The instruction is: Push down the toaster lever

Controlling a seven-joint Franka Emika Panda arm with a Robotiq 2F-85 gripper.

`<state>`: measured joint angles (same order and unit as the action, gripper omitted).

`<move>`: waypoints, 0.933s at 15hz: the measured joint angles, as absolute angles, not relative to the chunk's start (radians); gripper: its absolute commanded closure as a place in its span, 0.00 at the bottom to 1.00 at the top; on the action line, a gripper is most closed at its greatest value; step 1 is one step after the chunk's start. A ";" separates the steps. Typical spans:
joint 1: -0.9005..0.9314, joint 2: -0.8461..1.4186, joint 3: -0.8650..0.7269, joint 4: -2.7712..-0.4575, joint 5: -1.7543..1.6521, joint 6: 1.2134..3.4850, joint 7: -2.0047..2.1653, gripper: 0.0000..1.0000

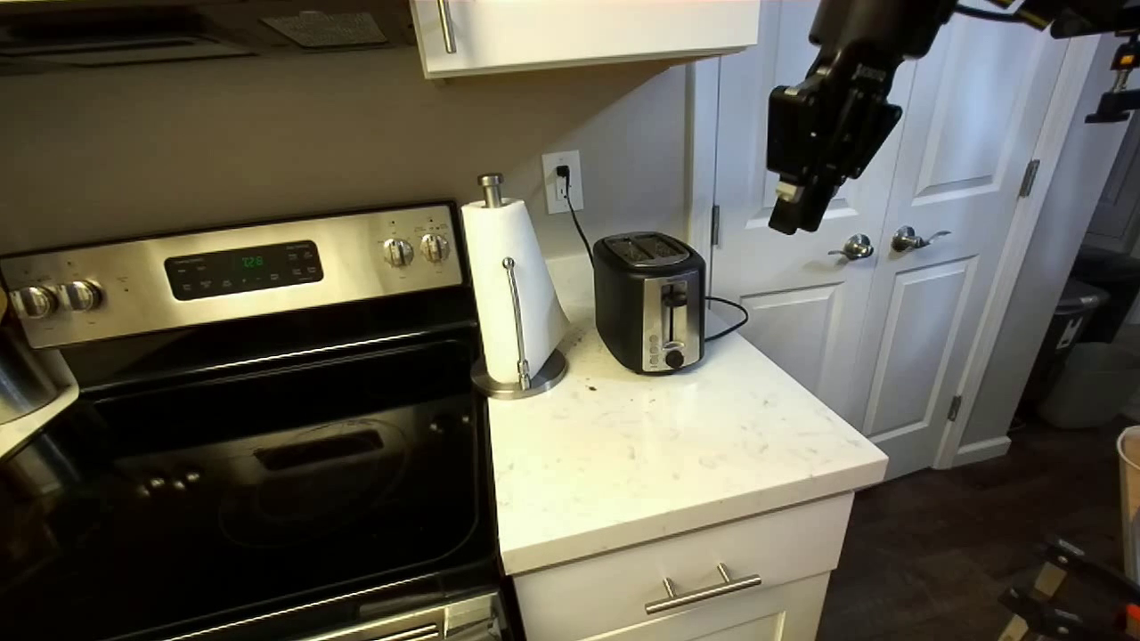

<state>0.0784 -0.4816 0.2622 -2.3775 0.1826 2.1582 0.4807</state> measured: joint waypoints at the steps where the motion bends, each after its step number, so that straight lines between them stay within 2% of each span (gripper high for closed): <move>1: 0.070 -0.466 0.262 -2.377 0.169 2.179 0.482 0.99; 9: 0.026 -0.298 0.262 -2.349 0.044 2.364 0.515 1.00; 14: 0.012 -0.169 0.243 -2.269 -0.060 2.403 0.573 1.00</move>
